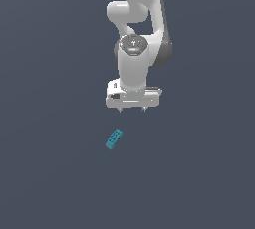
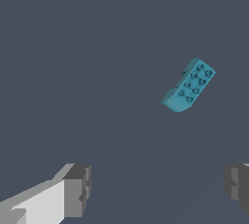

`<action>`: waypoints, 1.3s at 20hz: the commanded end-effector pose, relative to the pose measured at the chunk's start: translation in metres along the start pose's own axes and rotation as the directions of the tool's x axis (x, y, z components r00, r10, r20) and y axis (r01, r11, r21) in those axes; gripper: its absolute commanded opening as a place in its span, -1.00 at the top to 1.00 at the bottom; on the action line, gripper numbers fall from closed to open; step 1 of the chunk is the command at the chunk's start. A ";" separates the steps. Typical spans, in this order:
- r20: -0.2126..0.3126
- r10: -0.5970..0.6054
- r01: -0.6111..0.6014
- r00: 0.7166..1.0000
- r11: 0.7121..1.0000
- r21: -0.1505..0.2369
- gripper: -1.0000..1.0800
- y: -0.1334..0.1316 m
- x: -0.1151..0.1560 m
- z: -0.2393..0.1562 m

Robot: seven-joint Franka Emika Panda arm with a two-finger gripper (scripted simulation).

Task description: Pick up the object and move it to a goal position.

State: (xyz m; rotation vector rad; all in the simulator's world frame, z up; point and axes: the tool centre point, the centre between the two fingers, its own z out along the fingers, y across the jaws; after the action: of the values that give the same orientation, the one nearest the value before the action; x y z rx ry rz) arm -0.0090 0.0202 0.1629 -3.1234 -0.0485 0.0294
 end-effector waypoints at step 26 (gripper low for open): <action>0.002 0.200 -0.200 0.980 0.979 0.022 -0.92 0.008 0.024 0.018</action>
State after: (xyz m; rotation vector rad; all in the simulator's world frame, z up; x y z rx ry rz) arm 0.0100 0.0186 0.1495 -3.0953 0.2089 0.0330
